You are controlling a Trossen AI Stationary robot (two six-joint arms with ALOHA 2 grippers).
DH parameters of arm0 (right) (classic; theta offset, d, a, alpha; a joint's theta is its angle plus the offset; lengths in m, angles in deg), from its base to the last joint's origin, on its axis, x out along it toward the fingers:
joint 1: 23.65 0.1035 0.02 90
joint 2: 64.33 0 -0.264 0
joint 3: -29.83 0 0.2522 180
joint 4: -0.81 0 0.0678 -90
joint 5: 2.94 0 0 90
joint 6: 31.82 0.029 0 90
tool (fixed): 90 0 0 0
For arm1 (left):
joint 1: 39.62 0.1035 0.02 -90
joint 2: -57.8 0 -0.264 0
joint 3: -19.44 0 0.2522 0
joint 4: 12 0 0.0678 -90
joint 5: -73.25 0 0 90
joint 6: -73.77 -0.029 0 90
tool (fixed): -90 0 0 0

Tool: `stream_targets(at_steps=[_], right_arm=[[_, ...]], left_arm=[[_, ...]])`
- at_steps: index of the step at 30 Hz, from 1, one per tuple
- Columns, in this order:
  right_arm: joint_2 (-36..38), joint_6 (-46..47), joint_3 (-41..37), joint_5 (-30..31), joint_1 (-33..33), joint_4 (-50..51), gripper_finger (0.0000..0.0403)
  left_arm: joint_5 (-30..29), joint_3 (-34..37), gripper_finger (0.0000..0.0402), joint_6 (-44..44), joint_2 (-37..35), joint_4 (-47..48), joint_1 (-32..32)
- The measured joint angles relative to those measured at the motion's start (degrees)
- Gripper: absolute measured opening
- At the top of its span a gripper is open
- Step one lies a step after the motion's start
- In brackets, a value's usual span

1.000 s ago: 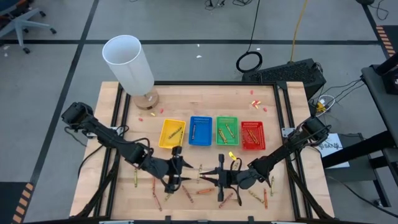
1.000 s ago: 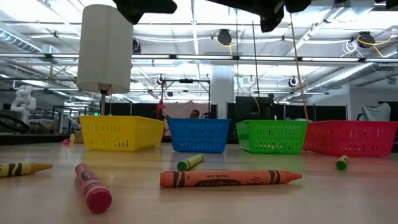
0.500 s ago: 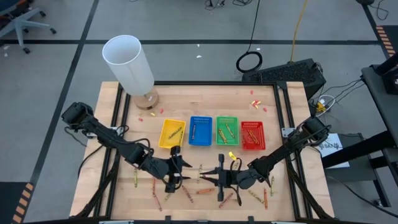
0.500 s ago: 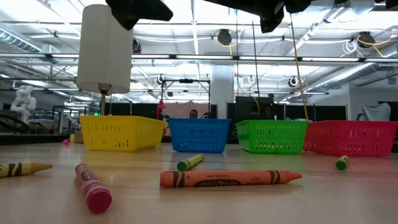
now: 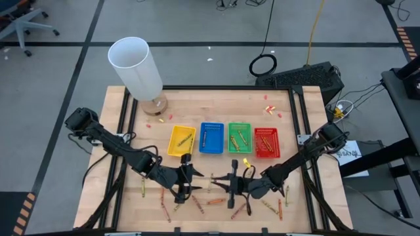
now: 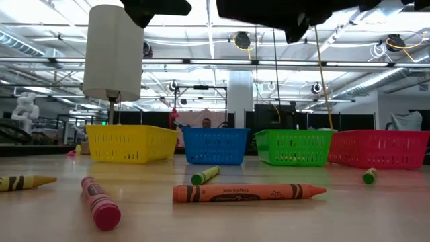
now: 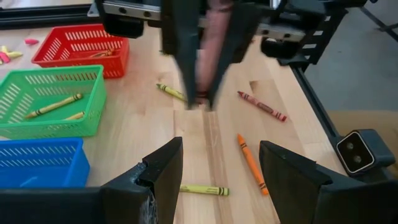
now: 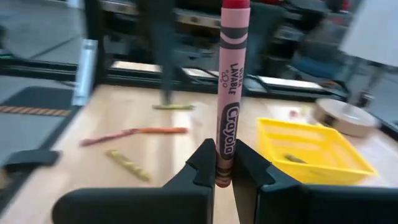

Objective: Sort crayons
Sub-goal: Put the red crayon into the blue bin

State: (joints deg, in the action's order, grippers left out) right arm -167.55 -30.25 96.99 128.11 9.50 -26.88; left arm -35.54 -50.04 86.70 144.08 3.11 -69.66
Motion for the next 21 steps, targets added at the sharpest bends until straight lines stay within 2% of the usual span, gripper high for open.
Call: stream_targets(at_steps=[7,16,21], right_arm=[[0.52,2.05,0.0,6.87,-3.33,-1.89,0.0013],[0.52,9.55,0.0,6.84,-13.29,-1.15,0.0013],[0.52,16.84,0.0,6.17,-19.55,3.69,0.0013]], left_arm=[[-0.65,0.0,0.0212,-2.14,0.0,0.08,-0.13],[-4.27,0.55,0.0212,-2.87,0.0,1.81,-2.65],[-8.96,2.64,0.0212,-1.64,0.0,1.69,-5.9]])
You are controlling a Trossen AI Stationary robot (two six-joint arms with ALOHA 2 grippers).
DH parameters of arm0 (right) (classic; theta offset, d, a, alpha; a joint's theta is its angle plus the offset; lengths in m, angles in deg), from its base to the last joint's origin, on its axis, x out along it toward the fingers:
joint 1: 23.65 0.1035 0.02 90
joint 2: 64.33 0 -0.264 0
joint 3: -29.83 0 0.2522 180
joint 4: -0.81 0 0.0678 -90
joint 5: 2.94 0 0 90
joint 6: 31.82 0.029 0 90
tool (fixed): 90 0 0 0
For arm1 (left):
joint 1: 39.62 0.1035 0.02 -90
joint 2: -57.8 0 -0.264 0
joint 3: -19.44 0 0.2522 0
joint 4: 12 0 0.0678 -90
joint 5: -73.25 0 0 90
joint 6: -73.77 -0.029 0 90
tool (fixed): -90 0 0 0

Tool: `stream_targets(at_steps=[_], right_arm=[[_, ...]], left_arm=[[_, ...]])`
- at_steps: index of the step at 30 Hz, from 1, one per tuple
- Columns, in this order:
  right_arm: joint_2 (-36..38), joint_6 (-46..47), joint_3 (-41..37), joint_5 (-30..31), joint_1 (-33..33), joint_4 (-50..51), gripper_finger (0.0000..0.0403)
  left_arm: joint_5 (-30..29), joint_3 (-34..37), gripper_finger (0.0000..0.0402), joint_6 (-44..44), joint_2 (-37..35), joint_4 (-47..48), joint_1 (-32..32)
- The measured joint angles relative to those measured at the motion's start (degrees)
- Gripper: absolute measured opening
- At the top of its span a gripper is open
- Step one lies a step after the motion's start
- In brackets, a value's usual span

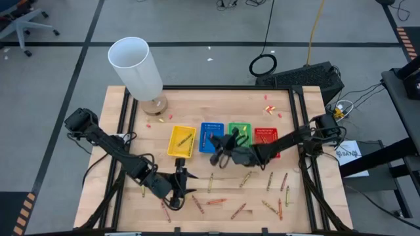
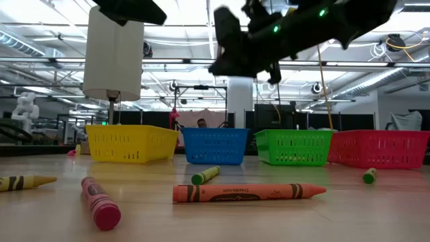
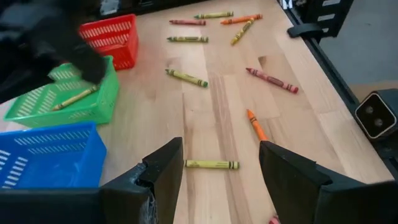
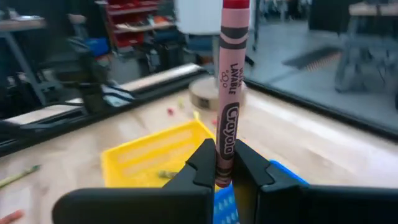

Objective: Sort crayons
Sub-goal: Put the red crayon into the blue bin

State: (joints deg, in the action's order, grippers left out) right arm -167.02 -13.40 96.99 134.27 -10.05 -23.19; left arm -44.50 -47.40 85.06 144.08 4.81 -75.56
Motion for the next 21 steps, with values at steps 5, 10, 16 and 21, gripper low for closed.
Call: stream_targets(at_steps=[5,10,16,21], right_arm=[[-0.85,12.11,0.0,-3.74,-4.84,7.02,0.0014],[-2.39,18.3,0.0,-9.72,-6.91,8.37,0.0022],[-2.36,21.85,0.0,-8.27,-6.6,13.04,0.0027],[-2.33,24.55,0.0,-8.32,-6.35,15.94,0.0027]], left_arm=[[-2.59,0.18,0.0212,0.25,0.0,-0.12,-1.93],[-3.19,0.18,0.0212,0.26,0.0,-0.59,-2.56],[-3.21,0.2,0.0212,0.28,0.0,-1.28,-2.58],[-3.21,0.22,0.0212,0.31,0.0,-1.4,-2.56]])
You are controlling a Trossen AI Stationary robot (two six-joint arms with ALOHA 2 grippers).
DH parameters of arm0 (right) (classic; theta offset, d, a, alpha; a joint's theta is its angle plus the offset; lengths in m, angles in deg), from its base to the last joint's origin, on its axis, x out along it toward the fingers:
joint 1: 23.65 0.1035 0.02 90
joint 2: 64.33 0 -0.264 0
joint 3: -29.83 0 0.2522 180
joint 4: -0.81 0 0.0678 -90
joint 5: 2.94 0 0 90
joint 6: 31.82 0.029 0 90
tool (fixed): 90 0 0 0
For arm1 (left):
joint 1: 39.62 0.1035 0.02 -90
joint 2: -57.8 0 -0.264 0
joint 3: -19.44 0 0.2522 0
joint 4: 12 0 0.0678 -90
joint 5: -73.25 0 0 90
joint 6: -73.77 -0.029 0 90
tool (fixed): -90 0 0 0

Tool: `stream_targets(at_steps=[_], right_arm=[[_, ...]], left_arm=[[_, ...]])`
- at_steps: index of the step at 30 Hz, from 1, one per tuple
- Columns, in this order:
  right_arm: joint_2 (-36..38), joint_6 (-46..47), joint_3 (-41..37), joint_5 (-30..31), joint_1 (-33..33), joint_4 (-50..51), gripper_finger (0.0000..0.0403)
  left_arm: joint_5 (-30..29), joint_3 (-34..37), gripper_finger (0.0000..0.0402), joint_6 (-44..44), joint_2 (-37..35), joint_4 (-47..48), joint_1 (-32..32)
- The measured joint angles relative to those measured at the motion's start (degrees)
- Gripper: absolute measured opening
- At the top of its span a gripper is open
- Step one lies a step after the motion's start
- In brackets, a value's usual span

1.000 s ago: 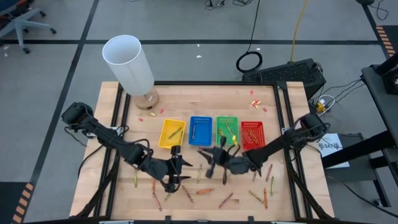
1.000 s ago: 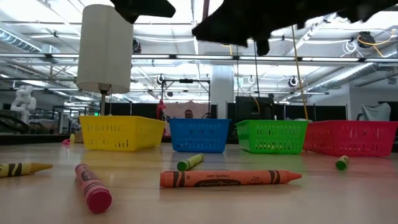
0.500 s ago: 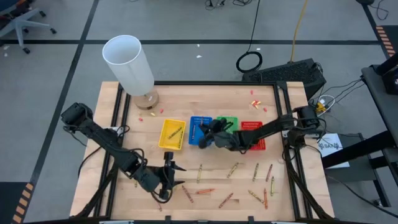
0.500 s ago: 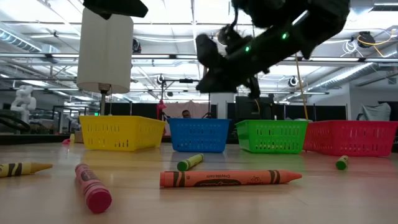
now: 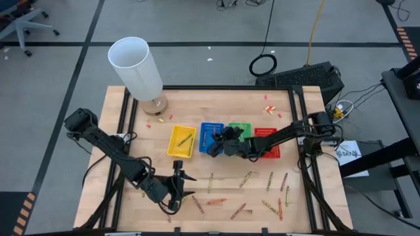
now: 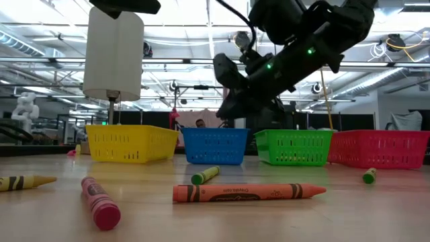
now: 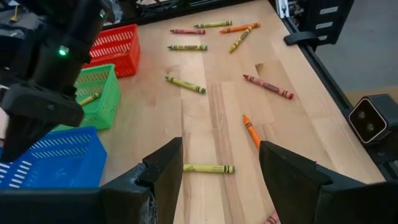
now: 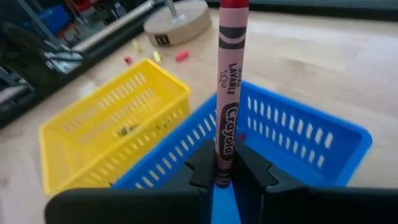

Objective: Sort crayons
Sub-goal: Put the red crayon into the blue bin, then put the green crayon into the yellow bin

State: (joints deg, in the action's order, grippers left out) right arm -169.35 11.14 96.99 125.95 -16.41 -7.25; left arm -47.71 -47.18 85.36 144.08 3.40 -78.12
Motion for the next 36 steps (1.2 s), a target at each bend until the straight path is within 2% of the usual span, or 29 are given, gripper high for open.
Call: stream_targets(at_steps=[14,26,30,36], right_arm=[[-0.01,3.88,0.0,-0.19,0.04,3.95,0.0031],[-0.01,2.62,0.0,-0.03,0.71,4.08,0.0096],[0.86,-1.09,0.0,-0.1,1.85,2.29,0.011],[8.14,-10.08,0.0,-0.21,6.59,2.16,0.0116]], left_arm=[[0.02,0.0,0.0212,0.0,0.0,-0.28,0.0],[0.02,0.0,0.0212,0.13,0.0,-0.3,0.0],[0.02,0.0,0.0212,0.14,0.0,-0.28,0.0],[0.02,0.0,0.0212,0.17,0.0,-0.91,0.0]])
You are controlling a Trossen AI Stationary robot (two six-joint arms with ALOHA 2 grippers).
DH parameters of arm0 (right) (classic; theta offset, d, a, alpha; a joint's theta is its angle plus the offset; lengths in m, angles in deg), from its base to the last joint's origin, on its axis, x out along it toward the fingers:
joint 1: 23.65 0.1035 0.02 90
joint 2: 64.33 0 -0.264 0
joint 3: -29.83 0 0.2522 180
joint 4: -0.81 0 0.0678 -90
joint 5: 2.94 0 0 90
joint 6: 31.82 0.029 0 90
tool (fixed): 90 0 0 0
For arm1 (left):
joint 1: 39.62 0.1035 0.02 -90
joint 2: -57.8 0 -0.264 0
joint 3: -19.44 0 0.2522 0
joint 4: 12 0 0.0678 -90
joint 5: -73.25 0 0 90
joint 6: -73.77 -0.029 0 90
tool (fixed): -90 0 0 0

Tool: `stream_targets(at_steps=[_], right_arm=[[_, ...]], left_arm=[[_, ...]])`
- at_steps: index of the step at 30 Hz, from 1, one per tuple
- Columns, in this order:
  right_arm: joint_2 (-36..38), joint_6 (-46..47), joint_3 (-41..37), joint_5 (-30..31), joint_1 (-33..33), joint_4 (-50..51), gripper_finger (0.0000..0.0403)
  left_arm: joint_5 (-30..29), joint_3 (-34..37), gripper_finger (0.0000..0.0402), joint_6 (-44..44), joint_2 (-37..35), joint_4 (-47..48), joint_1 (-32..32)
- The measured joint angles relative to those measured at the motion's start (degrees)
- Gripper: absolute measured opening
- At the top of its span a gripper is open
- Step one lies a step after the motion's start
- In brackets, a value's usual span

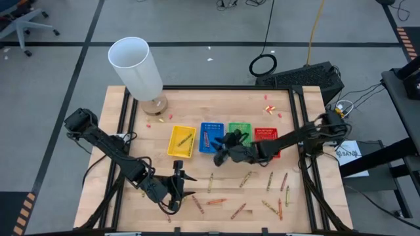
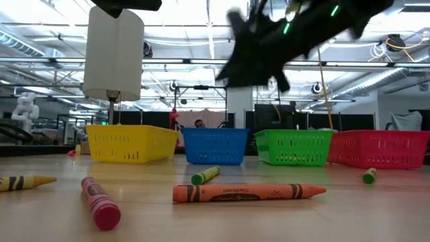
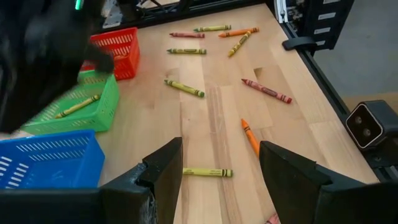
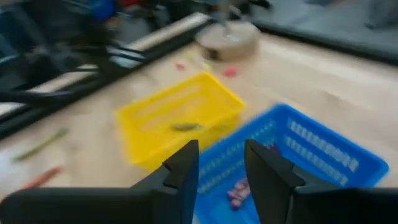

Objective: Sort crayons
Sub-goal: Put the green crayon into the yellow bin

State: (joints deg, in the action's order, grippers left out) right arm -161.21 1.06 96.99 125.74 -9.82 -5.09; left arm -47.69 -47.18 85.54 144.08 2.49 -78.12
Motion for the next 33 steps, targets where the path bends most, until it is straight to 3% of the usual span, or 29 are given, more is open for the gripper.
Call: stream_targets(at_steps=[7,15,28,33], right_arm=[[9.38,-9.77,0.0,-2.92,10.83,4.14,0.0116],[8.58,-14.17,-0.01,-2.97,22.23,12.79,0.0116],[8.68,-13.98,-0.04,-2.85,25.65,15.28,0.0116],[8.68,-9.81,-0.04,-2.95,25.79,21.26,0.0116]], left_arm=[[0.0,0.0,0.0212,0.02,0.02,-0.35,0.0],[0.02,0.0,0.0212,1.39,0.04,0.03,0.0],[0.91,0.0,0.0212,5.19,0.89,3.48,-0.17],[1.11,0.04,0.0212,6.38,2.14,3.39,-0.48]])
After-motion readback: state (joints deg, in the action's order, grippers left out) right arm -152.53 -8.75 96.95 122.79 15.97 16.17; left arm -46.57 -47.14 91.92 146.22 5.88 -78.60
